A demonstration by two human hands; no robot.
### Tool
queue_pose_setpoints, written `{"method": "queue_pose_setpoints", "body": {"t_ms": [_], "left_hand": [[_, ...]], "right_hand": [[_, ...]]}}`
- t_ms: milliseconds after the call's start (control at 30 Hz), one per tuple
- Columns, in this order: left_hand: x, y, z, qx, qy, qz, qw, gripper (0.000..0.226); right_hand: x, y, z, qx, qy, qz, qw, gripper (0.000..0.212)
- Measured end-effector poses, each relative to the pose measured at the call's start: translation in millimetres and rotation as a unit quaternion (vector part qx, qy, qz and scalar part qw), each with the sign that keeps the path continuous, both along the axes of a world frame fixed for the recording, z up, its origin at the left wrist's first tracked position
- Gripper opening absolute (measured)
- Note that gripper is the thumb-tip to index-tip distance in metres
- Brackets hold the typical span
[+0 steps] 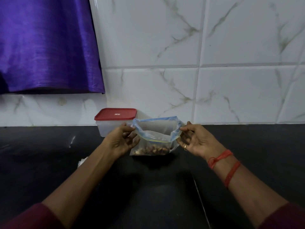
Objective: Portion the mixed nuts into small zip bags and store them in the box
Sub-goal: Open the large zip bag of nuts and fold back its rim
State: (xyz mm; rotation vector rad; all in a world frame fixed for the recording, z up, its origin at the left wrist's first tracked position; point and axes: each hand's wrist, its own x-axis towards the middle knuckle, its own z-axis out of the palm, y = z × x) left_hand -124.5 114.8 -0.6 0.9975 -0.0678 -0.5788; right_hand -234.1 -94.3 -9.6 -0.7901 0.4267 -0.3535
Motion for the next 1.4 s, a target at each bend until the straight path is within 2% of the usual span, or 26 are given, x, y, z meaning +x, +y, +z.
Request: {"method": "queue_pose_setpoints", "body": {"t_ms": [67,167,200,333,433,500,567,700,933,1033,1167,1233,1267,1333,1400], "left_hand": [[-1.2,-1.9,-2.2,-0.006,-0.004,0.013,1.000,0.032],[-6.0,-3.9,-7.8,0.027,-0.014,0.020,0.999,0.009],[-7.4,-3.7,-11.8,0.039,-0.008,0.026,0.999,0.008],[-13.3,-2.0,-29.5,0.081,0.022,0.029,0.996,0.022],[-16.3,-2.2,-33.2,0.067,0.012,0.019,0.998,0.024],[-16.8,-2.3,-31.0,0.054,0.002,0.022,0.998,0.022],[-17.7,-2.5,-27.9,0.028,-0.004,0.020,0.999,0.016],[-15.9,-1.1,-25.0,-0.064,0.004,0.016,0.998,0.010],[-14.0,4.1,-19.7,-0.166,0.065,0.002,0.984,0.017],[-15.8,6.5,-18.6,-0.157,0.053,0.006,0.986,0.027],[-18.2,9.9,-16.0,-0.042,0.004,-0.005,0.999,0.025],[-19.3,12.2,-12.2,0.046,-0.032,-0.004,0.998,0.026],[-19.2,14.2,-10.2,0.096,-0.064,0.001,0.993,0.028],[-19.0,19.0,-5.4,0.213,-0.157,0.018,0.964,0.033],[-17.8,22.4,-3.3,0.311,-0.260,0.036,0.914,0.038]], "right_hand": [[2.7,-0.2,-4.3,-0.002,-0.012,-0.026,1.000,0.032],[5.6,0.5,-10.4,-0.048,-0.014,-0.053,0.997,0.027],[6.2,1.1,-12.7,-0.073,-0.005,-0.055,0.996,0.024],[2.5,6.9,-18.5,-0.179,0.063,-0.050,0.981,0.008],[-4.7,8.8,-20.1,-0.193,0.061,-0.038,0.979,0.012],[-11.8,7.8,-21.3,-0.179,0.039,-0.018,0.983,0.007],[-17.2,3.9,-22.6,-0.154,0.027,0.009,0.988,0.010],[-19.8,-2.6,-23.5,-0.102,0.010,0.027,0.994,0.008],[-10.8,2.1,-26.1,0.051,-0.084,0.055,0.994,0.015],[-14.6,8.5,-23.4,0.058,-0.082,0.063,0.993,0.013],[-19.5,13.6,-18.0,-0.062,-0.007,0.050,0.997,0.038],[-19.5,12.7,-19.2,-0.183,0.036,0.019,0.982,0.026],[-19.1,11.5,-20.3,-0.248,0.058,0.001,0.967,0.018],[-19.3,7.7,-21.7,-0.370,0.106,-0.034,0.922,0.024],[-22.4,5.7,-20.6,-0.506,0.138,-0.081,0.847,0.029]]}}
